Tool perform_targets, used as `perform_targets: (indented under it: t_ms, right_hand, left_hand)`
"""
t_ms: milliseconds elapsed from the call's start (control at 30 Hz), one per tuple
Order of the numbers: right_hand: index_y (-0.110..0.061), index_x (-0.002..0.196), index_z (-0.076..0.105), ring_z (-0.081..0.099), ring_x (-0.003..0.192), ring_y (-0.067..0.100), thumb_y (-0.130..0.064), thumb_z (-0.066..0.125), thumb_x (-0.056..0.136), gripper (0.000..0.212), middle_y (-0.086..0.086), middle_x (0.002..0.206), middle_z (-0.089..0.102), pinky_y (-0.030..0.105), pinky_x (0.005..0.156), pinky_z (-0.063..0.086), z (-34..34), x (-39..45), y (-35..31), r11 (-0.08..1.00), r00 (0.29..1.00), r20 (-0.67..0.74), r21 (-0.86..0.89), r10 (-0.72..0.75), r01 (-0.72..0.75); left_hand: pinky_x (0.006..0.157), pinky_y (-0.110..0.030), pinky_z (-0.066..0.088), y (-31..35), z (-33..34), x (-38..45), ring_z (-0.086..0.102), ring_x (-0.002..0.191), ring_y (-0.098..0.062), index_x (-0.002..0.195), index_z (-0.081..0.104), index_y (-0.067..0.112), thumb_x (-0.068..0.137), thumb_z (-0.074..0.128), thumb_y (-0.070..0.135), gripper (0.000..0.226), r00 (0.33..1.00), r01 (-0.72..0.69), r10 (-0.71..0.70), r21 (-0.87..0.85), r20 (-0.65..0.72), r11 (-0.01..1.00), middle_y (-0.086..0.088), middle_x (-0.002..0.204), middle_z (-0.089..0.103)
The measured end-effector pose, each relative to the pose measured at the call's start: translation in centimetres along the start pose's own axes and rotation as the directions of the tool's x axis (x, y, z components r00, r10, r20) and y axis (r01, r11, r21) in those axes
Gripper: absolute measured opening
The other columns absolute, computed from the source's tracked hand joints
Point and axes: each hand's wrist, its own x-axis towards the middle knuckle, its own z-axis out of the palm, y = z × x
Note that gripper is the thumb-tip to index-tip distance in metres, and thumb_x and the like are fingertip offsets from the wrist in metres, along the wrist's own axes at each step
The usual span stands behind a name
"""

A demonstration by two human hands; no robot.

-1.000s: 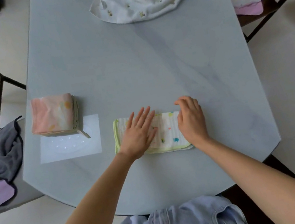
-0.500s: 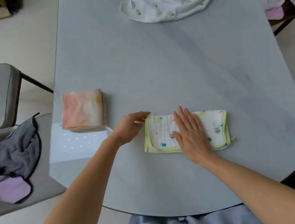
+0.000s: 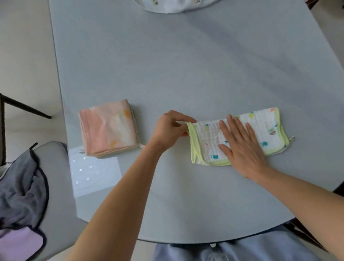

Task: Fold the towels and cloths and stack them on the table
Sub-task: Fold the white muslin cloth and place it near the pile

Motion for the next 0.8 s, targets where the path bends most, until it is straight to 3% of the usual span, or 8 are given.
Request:
perform_targets:
  t_ms: [100, 167, 267, 367, 467, 600, 700, 800]
  right_hand:
    - [-0.016, 0.152, 0.019, 0.018, 0.145, 0.023, -0.046, 0.02, 0.097, 0.062, 0.008, 0.159, 0.017, 0.042, 0.117, 0.008, 0.2, -0.1, -0.9, 1.0, 1.0, 0.025, -0.004, 0.007, -0.007]
    - [-0.016, 0.152, 0.019, 0.015, 0.145, 0.021, -0.045, 0.02, 0.097, 0.062, 0.006, 0.159, 0.017, 0.041, 0.117, 0.006, 0.1, -0.1, -1.1, 1.0, 1.0, 0.024, -0.007, 0.009, -0.009]
    - [-0.016, 0.151, 0.021, 0.015, 0.145, 0.02, -0.044, 0.019, 0.099, 0.06, 0.004, 0.158, 0.018, 0.039, 0.118, 0.004, -0.4, 0.0, -1.4, 1.0, 1.0, -0.006, 0.007, 0.013, -0.013]
    - [-0.018, 0.151, 0.021, 0.016, 0.146, 0.02, -0.039, 0.015, 0.1, 0.056, 0.001, 0.158, 0.017, 0.039, 0.118, 0.006, -1.0, 0.2, -1.8, 0.999, 0.999, -0.038, 0.036, 0.024, -0.023]
    - [-0.02, 0.152, 0.02, 0.014, 0.147, 0.02, -0.036, 0.012, 0.099, 0.056, -0.001, 0.159, 0.016, 0.041, 0.119, 0.007, -1.5, 0.4, -1.5, 0.996, 0.996, -0.052, 0.048, 0.077, -0.074]
    - [-0.02, 0.151, 0.022, 0.018, 0.146, 0.024, -0.035, 0.014, 0.097, 0.057, 0.005, 0.158, 0.02, 0.042, 0.118, 0.012, -1.4, 0.8, -0.9, 0.996, 0.996, -0.035, 0.038, 0.084, -0.083]
    - [-0.021, 0.152, 0.021, 0.018, 0.146, 0.027, -0.038, 0.013, 0.096, 0.059, 0.008, 0.159, 0.018, 0.042, 0.117, 0.016, -1.0, 1.0, -1.7, 0.996, 0.997, -0.016, 0.025, 0.081, -0.081]
    - [-0.022, 0.151, 0.023, 0.021, 0.145, 0.027, -0.04, 0.018, 0.096, 0.058, 0.009, 0.158, 0.021, 0.041, 0.115, 0.017, -1.3, 1.6, -2.6, 1.0, 0.999, -0.022, -0.003, 0.031, -0.031]
  left_hand:
    - [0.079, -0.039, 0.059, -0.9, -0.3, -0.3, 0.07, 0.083, -0.035, 0.088, 0.074, 0.01, 0.086, 0.06, -0.007, 0.022, 0.991, 0.09, -0.096, -0.061, -0.096, 0.994, -0.012, 0.098, 0.069]
    - [0.079, -0.037, 0.059, -1.0, 0.3, -0.5, 0.068, 0.083, -0.032, 0.104, 0.07, 0.008, 0.09, 0.052, -0.004, 0.026, 0.975, 0.161, -0.169, -0.07, -0.146, 0.985, -0.015, 0.106, 0.066]
    - [0.089, -0.042, 0.053, 0.0, 2.2, -1.1, 0.063, 0.094, -0.029, 0.126, 0.053, 0.009, 0.098, 0.044, 0.027, 0.035, 0.935, 0.276, -0.267, 0.005, -0.232, 0.961, -0.012, 0.115, 0.061]
    - [0.093, -0.037, 0.044, 1.3, 3.8, -1.7, 0.055, 0.114, -0.033, 0.128, 0.042, 0.004, 0.097, 0.041, 0.051, 0.056, 0.891, 0.402, -0.353, 0.137, -0.284, 0.905, -0.014, 0.125, 0.056]
    - [0.091, -0.039, 0.041, 1.8, 5.4, -2.1, 0.054, 0.116, -0.034, 0.124, 0.04, 0.005, 0.095, 0.039, 0.056, 0.058, 0.835, 0.518, -0.437, 0.212, -0.334, 0.828, -0.015, 0.125, 0.057]
    - [0.098, -0.041, 0.043, 1.1, 6.6, -2.5, 0.052, 0.118, -0.033, 0.124, 0.049, 0.005, 0.094, 0.034, 0.06, 0.065, 0.787, 0.585, -0.516, 0.144, -0.339, 0.798, -0.014, 0.125, 0.058]
    - [0.094, -0.039, 0.044, 1.2, 6.7, -2.6, 0.055, 0.114, -0.033, 0.118, 0.054, 0.006, 0.097, 0.032, 0.054, 0.056, 0.78, 0.569, -0.492, 0.11, -0.387, 0.815, -0.013, 0.12, 0.061]
    - [0.079, -0.036, 0.039, 1.9, 7.0, -2.7, 0.058, 0.106, -0.034, 0.11, 0.043, 0.01, 0.102, 0.029, 0.044, 0.038, 0.774, 0.505, -0.401, 0.094, -0.49, 0.858, -0.013, 0.113, 0.062]
